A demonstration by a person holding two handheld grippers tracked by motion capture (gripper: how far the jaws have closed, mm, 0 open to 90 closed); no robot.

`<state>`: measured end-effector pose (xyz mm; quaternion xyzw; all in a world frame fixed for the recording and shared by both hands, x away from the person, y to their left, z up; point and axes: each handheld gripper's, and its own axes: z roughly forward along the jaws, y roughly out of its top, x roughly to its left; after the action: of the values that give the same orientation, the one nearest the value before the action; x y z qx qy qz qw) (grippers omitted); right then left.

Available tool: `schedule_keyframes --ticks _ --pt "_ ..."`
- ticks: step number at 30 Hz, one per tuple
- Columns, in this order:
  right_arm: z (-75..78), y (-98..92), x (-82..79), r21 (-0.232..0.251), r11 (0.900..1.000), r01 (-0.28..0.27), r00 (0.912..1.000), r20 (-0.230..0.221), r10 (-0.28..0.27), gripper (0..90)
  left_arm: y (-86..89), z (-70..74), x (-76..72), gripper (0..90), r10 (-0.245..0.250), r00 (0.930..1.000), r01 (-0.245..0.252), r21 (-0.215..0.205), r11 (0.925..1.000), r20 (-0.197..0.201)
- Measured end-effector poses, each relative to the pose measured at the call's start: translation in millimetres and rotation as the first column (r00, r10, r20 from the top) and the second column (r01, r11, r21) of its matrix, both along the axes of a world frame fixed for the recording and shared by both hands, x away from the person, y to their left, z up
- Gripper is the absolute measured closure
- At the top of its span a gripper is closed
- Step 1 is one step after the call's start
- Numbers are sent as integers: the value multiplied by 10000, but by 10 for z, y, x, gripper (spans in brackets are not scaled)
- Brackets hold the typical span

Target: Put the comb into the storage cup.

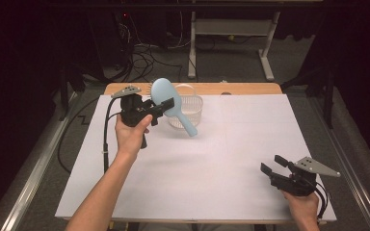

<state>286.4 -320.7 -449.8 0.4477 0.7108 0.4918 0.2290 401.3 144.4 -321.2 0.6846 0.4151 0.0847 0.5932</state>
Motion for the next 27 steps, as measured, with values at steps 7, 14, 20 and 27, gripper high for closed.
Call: schedule_keyframes --ticks 7,14,20,27 --pt "0 -4 0 17 10000 -4 10000 -16 4 335 -33 35 119 527 113 9999 -113 73 9999 -77" --pt "-3 4 4 -76 9999 -66 10000 -2 66 335 -77 50 188 527 210 9998 -211 61 9998 46" --pt "-9 7 8 -45 10000 -73 10000 -30 73 335 -70 66 247 527 370 9993 -370 -19 9993 -11" --pt "-20 6 8 -17 10000 -66 10000 -39 66 335 -89 97 340 527 467 9989 -467 33 9989 46"
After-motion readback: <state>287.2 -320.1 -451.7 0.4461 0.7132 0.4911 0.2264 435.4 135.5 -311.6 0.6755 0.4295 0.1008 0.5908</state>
